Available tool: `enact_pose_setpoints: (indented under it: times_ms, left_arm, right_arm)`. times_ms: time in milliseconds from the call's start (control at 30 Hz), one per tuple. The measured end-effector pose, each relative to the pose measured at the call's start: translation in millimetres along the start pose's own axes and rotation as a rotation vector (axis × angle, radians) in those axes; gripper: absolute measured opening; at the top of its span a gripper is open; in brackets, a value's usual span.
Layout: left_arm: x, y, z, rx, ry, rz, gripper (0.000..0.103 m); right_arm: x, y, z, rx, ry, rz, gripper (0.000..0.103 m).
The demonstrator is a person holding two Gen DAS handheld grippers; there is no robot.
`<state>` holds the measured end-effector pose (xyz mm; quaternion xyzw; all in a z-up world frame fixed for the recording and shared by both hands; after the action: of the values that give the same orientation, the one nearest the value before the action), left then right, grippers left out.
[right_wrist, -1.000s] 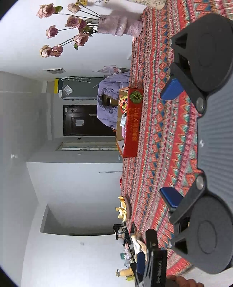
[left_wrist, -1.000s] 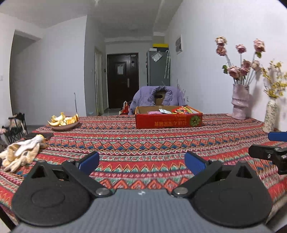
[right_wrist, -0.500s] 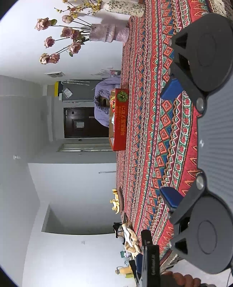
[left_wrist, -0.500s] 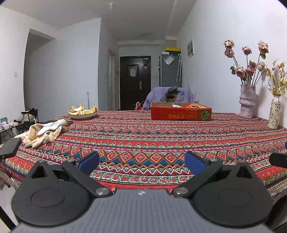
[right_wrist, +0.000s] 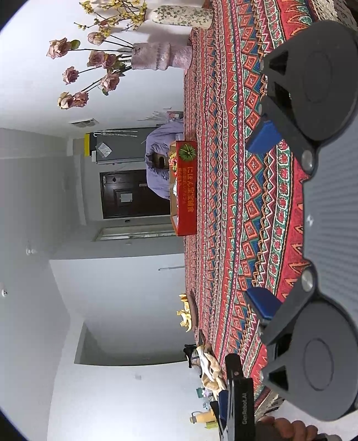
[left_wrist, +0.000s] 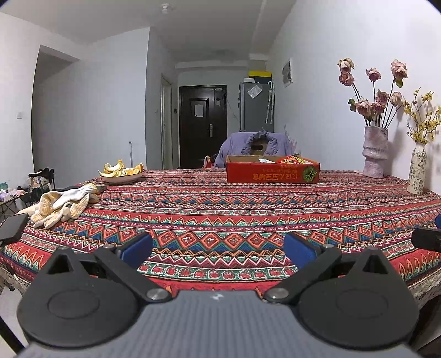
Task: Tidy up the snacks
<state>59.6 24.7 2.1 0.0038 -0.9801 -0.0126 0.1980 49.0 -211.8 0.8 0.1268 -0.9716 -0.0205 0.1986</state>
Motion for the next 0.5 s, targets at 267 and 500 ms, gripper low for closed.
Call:
enact_pose_setpoints:
  times_ms: [267,500]
  left_arm:
    - [1.2,-0.1,0.1,-0.007,-0.004,0.004,0.103]
    - [1.3,0.6,0.0,-0.007,-0.007,0.007,0.103]
  right_arm:
    - [-1.2,-1.2,0.8,-0.008,0.004,0.006,0.103]
    - [-2.2,-2.5,1.1,-0.014,0.003,0.006,0.103]
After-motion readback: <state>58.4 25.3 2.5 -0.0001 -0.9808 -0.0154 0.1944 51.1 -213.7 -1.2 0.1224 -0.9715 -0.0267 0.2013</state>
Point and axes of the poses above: each gripper's, at about its wrist camera, not at the fingertips, and x roughly against the way its jaws point, y to its left, z to its underside, the point moved 7 cm from there along -x, roughly the way its jaws point, and after that the axes turned 8 degrees about y, right-handed, at the moved point
